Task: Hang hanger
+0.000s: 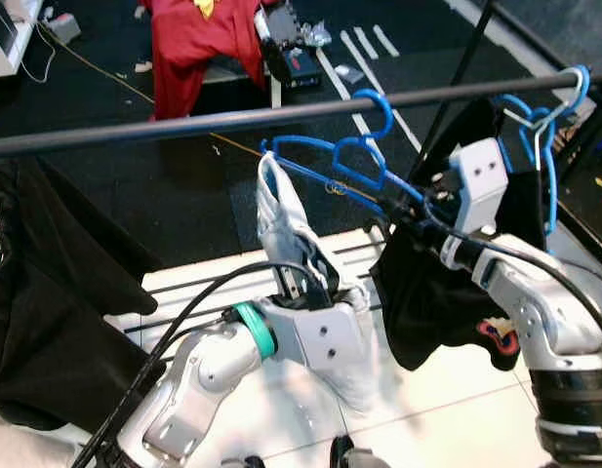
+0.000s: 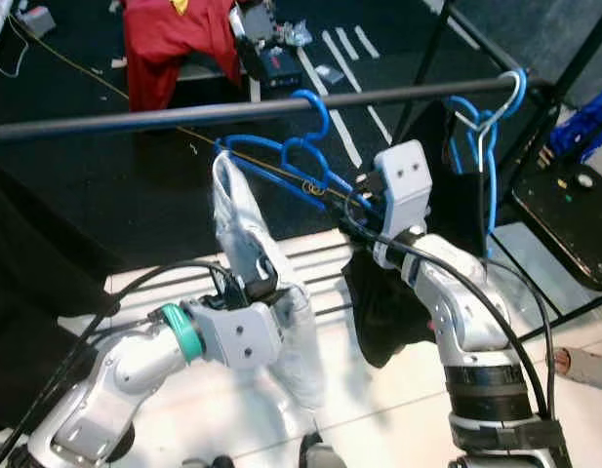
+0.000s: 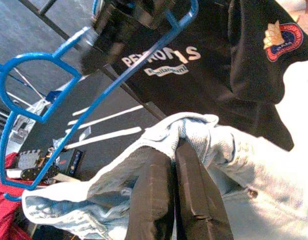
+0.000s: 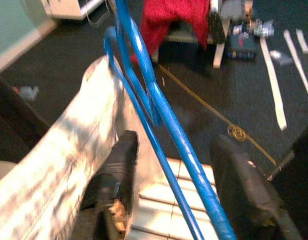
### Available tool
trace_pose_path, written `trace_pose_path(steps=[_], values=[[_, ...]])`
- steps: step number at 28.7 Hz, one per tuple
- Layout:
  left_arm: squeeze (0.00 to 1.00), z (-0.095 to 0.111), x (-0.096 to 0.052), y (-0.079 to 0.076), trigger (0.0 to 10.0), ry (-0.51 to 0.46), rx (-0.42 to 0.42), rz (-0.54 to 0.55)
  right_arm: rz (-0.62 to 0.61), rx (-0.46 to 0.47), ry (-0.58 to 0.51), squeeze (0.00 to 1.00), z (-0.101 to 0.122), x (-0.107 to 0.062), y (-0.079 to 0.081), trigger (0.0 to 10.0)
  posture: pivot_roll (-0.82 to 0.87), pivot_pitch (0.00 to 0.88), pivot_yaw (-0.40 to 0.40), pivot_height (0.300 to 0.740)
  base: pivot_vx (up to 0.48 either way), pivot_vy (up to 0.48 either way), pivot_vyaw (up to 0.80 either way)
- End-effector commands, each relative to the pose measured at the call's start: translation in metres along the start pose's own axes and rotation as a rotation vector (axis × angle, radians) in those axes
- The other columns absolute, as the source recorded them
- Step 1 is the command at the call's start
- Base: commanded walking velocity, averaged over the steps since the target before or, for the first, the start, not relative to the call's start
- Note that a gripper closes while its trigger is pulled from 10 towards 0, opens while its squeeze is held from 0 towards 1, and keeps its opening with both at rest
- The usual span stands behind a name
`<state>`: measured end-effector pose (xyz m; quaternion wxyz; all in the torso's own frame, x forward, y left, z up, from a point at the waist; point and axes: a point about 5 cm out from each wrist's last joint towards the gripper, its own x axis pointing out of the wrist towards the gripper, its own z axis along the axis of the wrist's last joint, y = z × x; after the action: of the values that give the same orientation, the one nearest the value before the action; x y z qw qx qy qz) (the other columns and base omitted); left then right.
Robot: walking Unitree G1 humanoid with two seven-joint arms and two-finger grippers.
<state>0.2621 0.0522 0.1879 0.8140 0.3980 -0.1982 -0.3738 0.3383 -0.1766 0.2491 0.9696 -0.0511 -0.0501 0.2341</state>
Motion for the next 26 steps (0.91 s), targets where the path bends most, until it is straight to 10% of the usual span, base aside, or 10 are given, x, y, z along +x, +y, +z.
trace_pose_path(steps=[1,7,8,22,26], values=[[0.0,0.004,0.001,-0.002,10.0,-0.035,0.003,-0.013,-0.005,0.01,-0.053,1.0,0.005,0.002,-0.004,10.0,-0.18,0.178,0.068,0.74,0.0,0.0,0.0],[0.0,0.003,0.001,0.0,10.0,-0.035,0.007,-0.012,0.004,-0.004,-0.088,1.0,0.013,0.005,-0.003,10.0,-0.18,0.177,0.066,0.74,0.0,0.0,0.0],[0.0,0.003,0.0,0.0,10.0,-0.034,0.008,-0.011,0.013,-0.011,-0.082,0.0,0.014,0.004,-0.003,10.0,-0.18,0.177,0.065,0.74,0.0,0.0,0.0],[0.0,0.003,0.001,-0.002,10.0,-0.03,0.007,-0.014,0.153,-0.073,0.058,0.0,0.003,-0.027,0.002,10.0,-0.19,0.182,0.063,0.74,0.0,0.0,0.0],[0.0,0.003,0.001,-0.002,10.0,-0.033,0.007,-0.017,0.164,-0.092,0.077,0.0,0.003,-0.034,-0.002,8.5,-0.19,0.183,0.065,0.74,0.0,0.0,0.0]])
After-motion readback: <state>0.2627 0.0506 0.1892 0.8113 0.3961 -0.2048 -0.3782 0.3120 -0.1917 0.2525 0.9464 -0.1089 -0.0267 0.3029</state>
